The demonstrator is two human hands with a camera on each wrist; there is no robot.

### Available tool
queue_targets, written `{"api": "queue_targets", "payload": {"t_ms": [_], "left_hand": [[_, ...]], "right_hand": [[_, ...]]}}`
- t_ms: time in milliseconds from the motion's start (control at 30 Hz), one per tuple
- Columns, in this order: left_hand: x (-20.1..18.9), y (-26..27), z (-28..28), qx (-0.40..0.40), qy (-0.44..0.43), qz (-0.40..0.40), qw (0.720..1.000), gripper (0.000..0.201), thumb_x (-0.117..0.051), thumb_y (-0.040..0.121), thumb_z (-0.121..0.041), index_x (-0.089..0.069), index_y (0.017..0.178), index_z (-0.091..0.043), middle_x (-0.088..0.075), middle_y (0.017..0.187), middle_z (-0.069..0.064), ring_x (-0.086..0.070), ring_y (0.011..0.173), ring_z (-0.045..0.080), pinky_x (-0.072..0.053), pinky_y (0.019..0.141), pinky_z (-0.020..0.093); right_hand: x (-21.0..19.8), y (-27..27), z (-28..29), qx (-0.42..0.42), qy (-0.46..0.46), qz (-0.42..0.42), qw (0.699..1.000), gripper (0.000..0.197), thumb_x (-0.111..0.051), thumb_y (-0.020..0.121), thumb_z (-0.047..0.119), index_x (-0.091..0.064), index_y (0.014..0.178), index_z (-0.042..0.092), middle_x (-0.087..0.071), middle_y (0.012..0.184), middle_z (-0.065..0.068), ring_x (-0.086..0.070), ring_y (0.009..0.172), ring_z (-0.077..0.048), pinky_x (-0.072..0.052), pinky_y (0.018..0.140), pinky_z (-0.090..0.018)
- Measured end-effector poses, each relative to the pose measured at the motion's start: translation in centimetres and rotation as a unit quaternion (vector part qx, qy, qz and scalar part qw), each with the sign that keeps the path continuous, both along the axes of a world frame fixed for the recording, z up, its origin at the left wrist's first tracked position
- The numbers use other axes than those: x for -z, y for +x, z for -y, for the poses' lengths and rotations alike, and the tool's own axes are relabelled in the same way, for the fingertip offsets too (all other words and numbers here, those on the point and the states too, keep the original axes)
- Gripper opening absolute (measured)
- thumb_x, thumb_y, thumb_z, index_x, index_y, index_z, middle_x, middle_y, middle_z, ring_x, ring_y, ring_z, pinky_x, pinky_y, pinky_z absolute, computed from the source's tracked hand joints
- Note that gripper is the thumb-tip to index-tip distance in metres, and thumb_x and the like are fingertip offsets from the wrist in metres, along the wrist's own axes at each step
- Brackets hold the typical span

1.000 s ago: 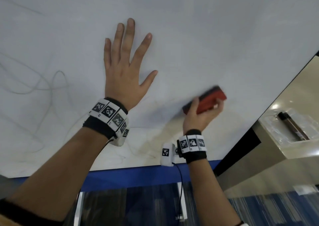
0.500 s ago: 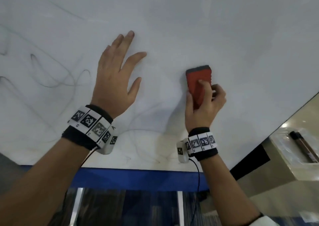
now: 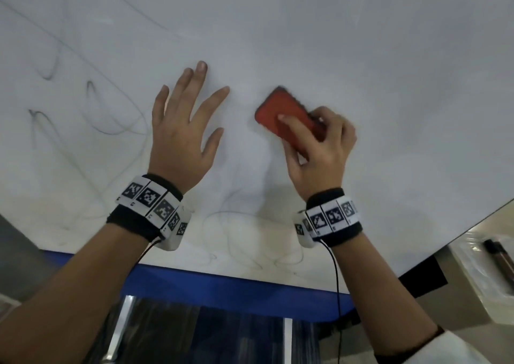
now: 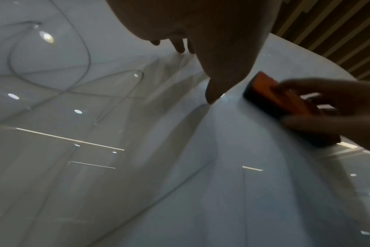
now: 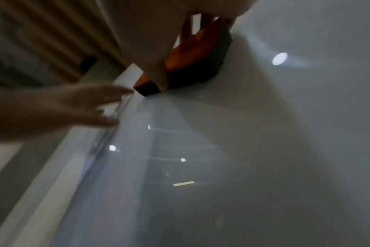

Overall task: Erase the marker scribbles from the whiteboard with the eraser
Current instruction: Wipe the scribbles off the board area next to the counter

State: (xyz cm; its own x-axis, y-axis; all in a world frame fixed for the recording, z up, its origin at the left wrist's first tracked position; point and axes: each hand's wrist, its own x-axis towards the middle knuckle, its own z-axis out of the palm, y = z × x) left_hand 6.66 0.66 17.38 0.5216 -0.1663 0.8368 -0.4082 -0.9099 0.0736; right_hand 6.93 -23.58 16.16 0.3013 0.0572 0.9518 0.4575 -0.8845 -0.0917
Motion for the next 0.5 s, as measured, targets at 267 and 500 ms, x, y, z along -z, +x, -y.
{"api": "queue_targets", "payload": {"t_ms": [267,500], "left_hand": [[-0.2,-0.1,-0.9,0.015,0.021,-0.023,0.999,0.061,-0.058,0.099,-0.018,-0.039,0.156,-0.026,-0.020,0.169,0.011,-0.019,0.158,0.026,-0.018,0.126,0.055],[0.1,0.1,-0.3,0.037,-0.012,-0.039,0.998,0.058,-0.053,0.102,-0.016,-0.038,0.157,-0.025,-0.018,0.170,0.011,-0.014,0.159,0.026,-0.015,0.127,0.055]], "right_hand": [[19.9,-2.0,0.1,-0.063,-0.434,-0.163,0.884,0.048,-0.079,0.071,0.011,-0.072,0.113,0.033,-0.064,0.122,-0.006,-0.049,0.107,-0.030,-0.039,0.097,-0.046],[5.8,0.1,-2.1,-0.033,-0.197,-0.024,0.979,0.037,-0.068,0.085,0.011,-0.077,0.112,0.034,-0.065,0.116,-0.012,-0.049,0.105,-0.033,-0.040,0.091,-0.048]]}}
